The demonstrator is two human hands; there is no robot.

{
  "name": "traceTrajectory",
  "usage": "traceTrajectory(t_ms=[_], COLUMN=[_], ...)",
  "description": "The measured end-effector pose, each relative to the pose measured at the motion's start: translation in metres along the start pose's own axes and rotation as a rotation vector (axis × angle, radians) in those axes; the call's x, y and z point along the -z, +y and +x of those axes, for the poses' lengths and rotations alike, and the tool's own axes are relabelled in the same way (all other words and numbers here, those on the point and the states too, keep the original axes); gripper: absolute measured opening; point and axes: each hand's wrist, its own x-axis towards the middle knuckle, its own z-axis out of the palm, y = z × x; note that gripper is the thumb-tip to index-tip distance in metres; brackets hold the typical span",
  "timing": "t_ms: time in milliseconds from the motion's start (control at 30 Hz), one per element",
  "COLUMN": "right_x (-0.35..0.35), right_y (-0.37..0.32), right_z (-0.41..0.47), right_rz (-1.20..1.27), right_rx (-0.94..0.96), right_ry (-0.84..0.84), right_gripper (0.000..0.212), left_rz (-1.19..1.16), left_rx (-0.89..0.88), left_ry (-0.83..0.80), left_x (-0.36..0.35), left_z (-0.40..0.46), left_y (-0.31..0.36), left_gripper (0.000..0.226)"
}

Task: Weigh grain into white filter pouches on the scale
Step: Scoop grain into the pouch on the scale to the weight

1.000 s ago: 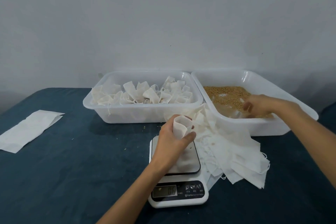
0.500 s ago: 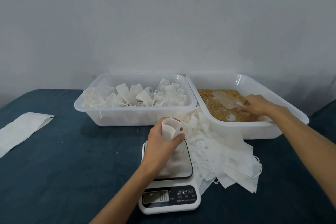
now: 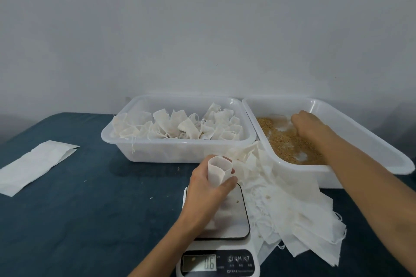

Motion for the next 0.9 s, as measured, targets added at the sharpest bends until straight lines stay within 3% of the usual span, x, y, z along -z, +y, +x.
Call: traceTrajectory(t_ms=[267,333,433,567,900], right_x=[0.006,0.006,0.005,0.000,-0.008], right_y=[-0.018,-0.024,-0.024,-0.020,0.021], right_z=[0.006,0.003,-0.004,-0.010,-0.028], right_rz=[0.095,0.164,0.281,0.368,0.421], right_rx=[0.107,0.120,0.064,-0.037,-0.190], right_ry=[-0.060,-0.102,-0.140,-0.129,0.022], right_gripper=[0.012,0.025,0.012,0.031,0.018], left_rz=[-0.042,-0.045,-0.056,-0.062,-0.090], left_rx=[0.009,0.010,0.005,0.000,0.008], left_ry=[0.008,0.002,0.002,0.010,0.009], left_x=[0.001,0.001,0.001,0.002,0.004], left_z=[0.000,0.000,-0.001,0.000,0.001], left_y=[0.003,0.003,0.004,0.005,0.002], left_gripper=[0.029,0.029,0.026,0.026,0.031])
